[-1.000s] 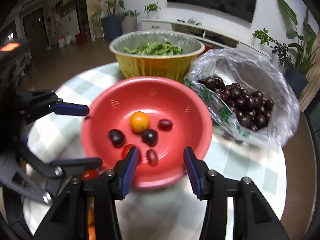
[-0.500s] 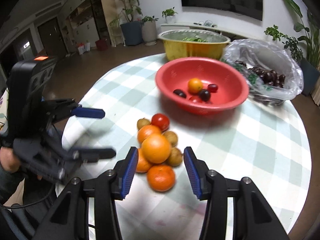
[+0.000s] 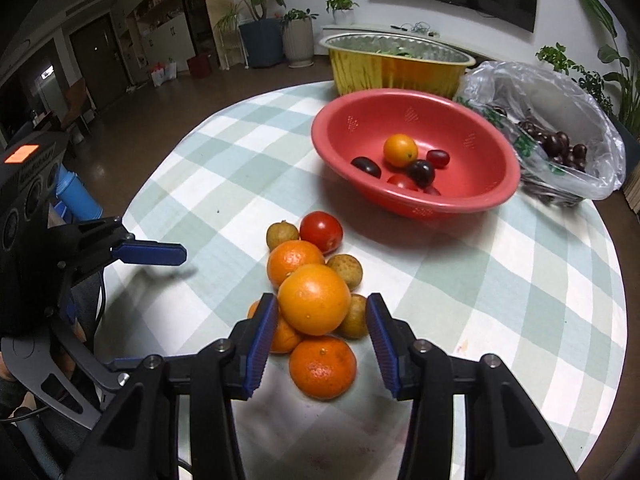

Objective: Organize fruits
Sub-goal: 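Move the right gripper to the pile and grasp a large orange, then grasp a mandarin with the left gripper while the right holds the orange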

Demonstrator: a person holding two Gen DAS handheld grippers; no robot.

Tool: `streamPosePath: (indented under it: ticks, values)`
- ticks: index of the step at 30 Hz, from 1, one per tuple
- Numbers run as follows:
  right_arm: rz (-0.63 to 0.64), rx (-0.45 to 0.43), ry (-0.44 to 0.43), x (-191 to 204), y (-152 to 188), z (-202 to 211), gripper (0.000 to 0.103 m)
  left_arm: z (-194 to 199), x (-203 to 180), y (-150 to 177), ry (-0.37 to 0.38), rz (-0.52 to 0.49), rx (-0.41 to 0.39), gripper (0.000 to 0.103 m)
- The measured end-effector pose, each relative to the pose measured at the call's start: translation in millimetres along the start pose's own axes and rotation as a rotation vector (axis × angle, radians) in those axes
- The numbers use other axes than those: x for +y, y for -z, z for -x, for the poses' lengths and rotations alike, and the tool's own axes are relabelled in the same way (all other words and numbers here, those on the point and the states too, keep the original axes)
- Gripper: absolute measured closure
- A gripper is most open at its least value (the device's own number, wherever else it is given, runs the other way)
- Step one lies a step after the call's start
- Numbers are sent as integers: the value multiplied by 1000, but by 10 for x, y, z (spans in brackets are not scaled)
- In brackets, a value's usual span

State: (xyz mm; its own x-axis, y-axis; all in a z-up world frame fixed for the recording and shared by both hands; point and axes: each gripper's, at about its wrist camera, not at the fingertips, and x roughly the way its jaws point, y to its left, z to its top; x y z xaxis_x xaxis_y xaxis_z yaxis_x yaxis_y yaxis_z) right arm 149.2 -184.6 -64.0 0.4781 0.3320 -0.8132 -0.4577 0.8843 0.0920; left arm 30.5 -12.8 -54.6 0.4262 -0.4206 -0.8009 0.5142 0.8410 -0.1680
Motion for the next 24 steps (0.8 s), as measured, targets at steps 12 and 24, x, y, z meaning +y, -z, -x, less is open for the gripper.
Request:
streamPosePath:
  ticks: [12,24]
  values:
    - [-67,-47,-48,-113,84,156,62,-169,-64,-181,33,-4,9,18]
    - [-177,-107,-59,-366,263,396,62,-397,-192,-279,70,-50,69,57]
